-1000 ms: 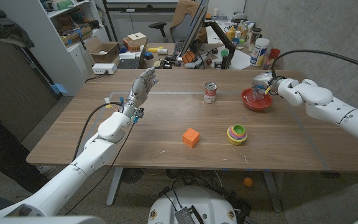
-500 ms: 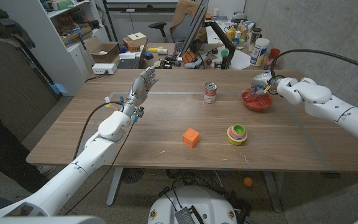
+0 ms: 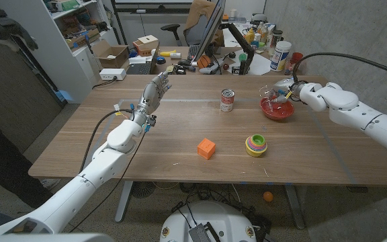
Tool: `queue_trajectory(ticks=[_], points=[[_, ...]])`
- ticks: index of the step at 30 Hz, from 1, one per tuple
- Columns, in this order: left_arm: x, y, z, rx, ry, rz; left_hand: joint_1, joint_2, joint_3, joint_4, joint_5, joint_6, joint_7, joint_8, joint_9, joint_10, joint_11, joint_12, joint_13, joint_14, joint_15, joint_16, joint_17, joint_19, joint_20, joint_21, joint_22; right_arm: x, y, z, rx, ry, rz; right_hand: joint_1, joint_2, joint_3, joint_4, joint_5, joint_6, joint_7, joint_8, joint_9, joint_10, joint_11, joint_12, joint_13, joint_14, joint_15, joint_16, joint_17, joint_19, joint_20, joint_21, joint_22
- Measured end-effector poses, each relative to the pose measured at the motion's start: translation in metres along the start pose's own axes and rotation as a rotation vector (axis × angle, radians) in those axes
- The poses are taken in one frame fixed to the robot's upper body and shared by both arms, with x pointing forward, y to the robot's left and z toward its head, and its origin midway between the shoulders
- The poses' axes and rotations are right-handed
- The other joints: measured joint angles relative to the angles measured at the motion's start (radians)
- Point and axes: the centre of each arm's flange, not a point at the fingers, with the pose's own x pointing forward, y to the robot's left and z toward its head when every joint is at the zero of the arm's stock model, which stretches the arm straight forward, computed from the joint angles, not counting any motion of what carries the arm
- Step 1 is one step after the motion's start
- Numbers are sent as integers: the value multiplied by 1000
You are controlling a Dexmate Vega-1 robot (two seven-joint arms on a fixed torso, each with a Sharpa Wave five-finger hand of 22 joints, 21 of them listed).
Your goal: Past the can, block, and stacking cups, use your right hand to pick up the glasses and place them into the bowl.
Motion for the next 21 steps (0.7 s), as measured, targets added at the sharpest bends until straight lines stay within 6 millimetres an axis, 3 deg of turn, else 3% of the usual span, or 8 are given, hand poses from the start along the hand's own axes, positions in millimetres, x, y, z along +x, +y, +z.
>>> queue_trajectory(ticks=[7,13,18,21], points=[[0,-1,0,2,-1,0,0,0,0,0,0,0,0,0,0,0,0,0,0,0,0,0,0,2,2,0,0,-4,-3,-3,-1,10,-19,-48,-71,-49,27,32,-54,-6,0,-2,-48,-8,-10,14,-58,9,-28,-1,0,0,-56,0],[-1,-2,1,1,-2,-2,0,0,0,0,7,0,0,0,0,0,0,0,0,0,0,0,0,2,2,-4,0,-6,-5,-4,-1,13,-34,-90,-113,-96,51,79,-93,-6,5,-2,-137,-12,-67,-7,-135,45,-68,-64,18,-4,-110,0],[-2,-2,1,0,-1,-2,0,0,0,0,7,0,0,0,0,0,0,0,0,0,0,0,0,2,2,-4,0,-8,-8,-5,1,14,-45,-124,-134,-134,57,104,-102,-4,13,-2,-174,-2,-104,-20,-190,69,-71,-109,18,-3,-143,0],[-3,-2,1,0,-4,-2,0,0,0,0,7,0,0,0,0,0,0,0,0,0,0,0,0,2,2,-4,0,-10,-11,-5,1,15,-56,-133,-138,-142,60,109,-103,-4,13,-2,-177,1,-108,-25,-198,77,-71,-120,21,-7,-150,0]])
